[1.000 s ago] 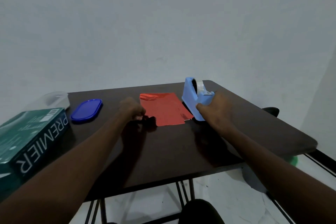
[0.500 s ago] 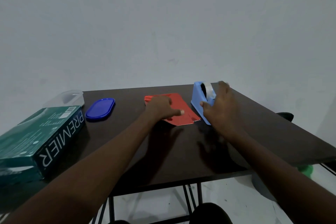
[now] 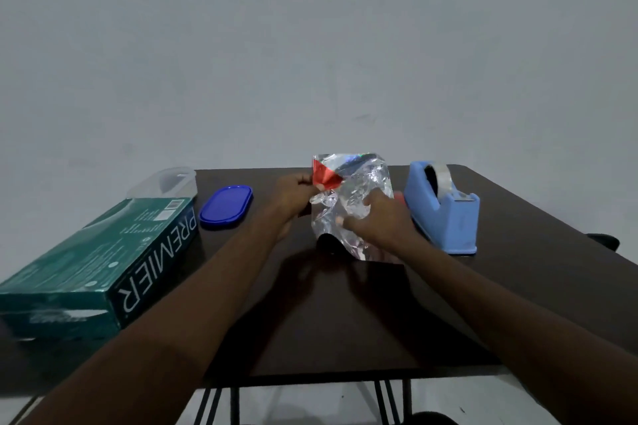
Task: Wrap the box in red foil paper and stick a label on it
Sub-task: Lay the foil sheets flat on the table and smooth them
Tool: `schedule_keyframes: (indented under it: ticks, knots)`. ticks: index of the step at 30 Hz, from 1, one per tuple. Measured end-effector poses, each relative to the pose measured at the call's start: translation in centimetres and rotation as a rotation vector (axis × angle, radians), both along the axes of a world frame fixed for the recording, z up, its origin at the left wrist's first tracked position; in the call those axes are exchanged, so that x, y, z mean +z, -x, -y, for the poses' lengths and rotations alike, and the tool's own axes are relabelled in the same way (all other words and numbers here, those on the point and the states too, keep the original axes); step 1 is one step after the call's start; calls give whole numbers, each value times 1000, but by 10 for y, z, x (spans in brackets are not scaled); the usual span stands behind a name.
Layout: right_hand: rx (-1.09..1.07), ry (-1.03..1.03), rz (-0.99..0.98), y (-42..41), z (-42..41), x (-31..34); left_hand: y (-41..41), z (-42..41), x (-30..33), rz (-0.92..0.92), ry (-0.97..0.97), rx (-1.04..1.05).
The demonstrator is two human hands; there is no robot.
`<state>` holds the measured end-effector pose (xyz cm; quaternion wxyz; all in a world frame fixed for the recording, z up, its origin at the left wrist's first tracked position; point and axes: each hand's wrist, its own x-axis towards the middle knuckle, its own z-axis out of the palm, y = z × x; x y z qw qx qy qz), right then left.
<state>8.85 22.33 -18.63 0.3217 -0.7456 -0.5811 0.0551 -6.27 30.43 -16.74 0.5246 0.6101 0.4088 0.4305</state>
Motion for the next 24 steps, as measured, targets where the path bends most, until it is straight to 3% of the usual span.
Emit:
schedule_keyframes:
  ticks: [2, 5, 6, 8, 10, 11, 13, 15, 16, 21, 24]
  knots:
    - [35, 34, 150, 2, -10, -7, 11, -6, 2, 70, 90, 113]
    - [54, 96, 289, 4, -18, -1, 29, -17, 9, -73, 114, 428]
    - [46, 95, 330, 3, -22, 4, 32, -15, 13, -113, 12, 555]
    - [44, 75, 438, -3, -29, 14, 30, 1, 27, -106, -478, 758]
    - [75, 45, 532, -7, -36, 24, 19, 28, 46, -85, -968, 606]
    - [68, 33, 593, -8, -40, 29, 11, 38, 55, -150, -1060, 433]
    - [39, 34, 691, -9, -46, 44, -4, 38, 58, -559, -971, 152]
    - [60, 49, 708, -13, -52, 59, -8, 22, 48, -1050, -825, 80]
    - [73, 52, 727, -16, -55, 67, -5, 11, 43, -1190, -800, 104]
    - [118, 2, 907, -29, -73, 105, 10, -28, 21, -1447, -674, 74]
    - [138, -117, 965, -32, -97, 115, 10, -40, 15, -1479, -579, -32]
